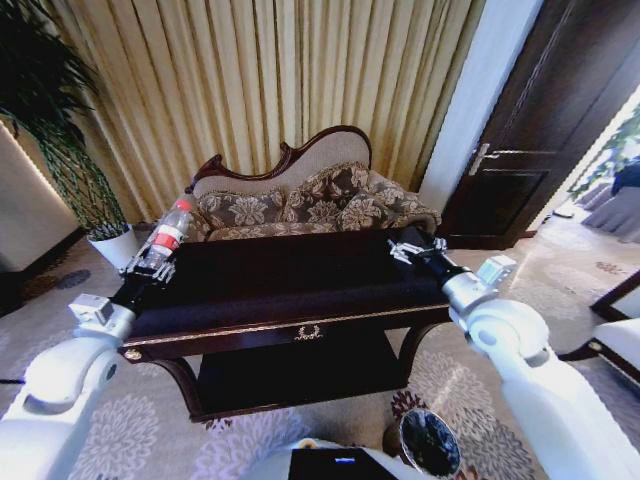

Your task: Move to the front of the table and place the trash on the table into the trash bin.

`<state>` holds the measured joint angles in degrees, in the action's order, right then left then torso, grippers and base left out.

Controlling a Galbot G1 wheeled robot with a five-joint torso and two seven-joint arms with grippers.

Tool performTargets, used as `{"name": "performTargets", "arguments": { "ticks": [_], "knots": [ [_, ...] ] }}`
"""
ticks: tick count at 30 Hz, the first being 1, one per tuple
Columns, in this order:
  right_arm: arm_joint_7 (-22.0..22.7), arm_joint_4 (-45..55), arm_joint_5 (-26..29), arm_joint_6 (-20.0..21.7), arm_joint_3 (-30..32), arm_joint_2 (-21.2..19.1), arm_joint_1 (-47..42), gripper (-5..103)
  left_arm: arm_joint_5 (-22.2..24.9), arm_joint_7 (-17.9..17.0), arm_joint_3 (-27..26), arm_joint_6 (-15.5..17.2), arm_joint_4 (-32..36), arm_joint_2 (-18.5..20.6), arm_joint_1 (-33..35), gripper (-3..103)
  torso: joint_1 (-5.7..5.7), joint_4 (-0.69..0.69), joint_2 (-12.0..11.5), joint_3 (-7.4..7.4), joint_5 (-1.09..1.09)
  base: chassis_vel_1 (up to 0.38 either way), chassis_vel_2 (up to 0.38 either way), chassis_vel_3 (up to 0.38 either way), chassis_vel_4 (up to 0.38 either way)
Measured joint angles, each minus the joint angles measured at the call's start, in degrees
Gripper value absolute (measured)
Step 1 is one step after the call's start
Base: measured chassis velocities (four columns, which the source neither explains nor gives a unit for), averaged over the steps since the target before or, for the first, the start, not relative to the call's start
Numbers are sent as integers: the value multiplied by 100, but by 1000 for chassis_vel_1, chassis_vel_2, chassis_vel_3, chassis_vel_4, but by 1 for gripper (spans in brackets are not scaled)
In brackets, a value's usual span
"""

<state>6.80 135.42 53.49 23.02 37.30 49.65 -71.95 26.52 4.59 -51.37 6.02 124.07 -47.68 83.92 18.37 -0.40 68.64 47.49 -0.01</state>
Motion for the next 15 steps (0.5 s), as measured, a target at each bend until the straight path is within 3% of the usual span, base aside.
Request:
{"name": "performTargets", "arguments": {
  "ticks": [5, 7, 8, 9, 10, 12, 15],
  "knots": [
    [0, 788, 939, 39, -241, -444, -164, 100, 524, 225, 38, -435, 189, 286, 30, 45, 0, 2, 1, 0, 0, 0, 0, 0, 0],
    [1, 803, 1048, 49, -278, -496, -141, 100, 572, 251, 37, -484, 204, 308, 45, 45, -1, 2, 1, 0, 1, 0, 0, 0, 0],
    [0, 826, 1336, 85, -360, -626, -57, 100, 686, 296, 35, -602, 230, 353, 77, 45, 0, 3, 0, 0, 1, 0, 0, 0, 0],
    [1, 833, 2426, 146, -495, -966, 323, 100, 990, 545, 43, -948, 262, 483, 105, 45, 0, 3, 0, 0, 1, 0, 0, 0, 0],
    [1, 833, 2426, 146, -495, -966, 323, 100, 990, 545, 43, -948, 262, 483, 105, 45, 0, 3, 0, 0, 1, 0, 0, 0, 0],
    [1, 828, 3032, 149, -522, -1056, 610, 100, 1135, 777, 129, -1030, 270, 486, -17, 45, 0, 4, 0, 0, 1, 0, 0, 0, 0],
    [1, 821, 3169, 150, -523, -1037, 709, 100, 1191, 822, 272, -1029, 236, 413, -193, 45, 0, 4, 0, 0, 1, 0, 0, 0, 0]
  ]
}}
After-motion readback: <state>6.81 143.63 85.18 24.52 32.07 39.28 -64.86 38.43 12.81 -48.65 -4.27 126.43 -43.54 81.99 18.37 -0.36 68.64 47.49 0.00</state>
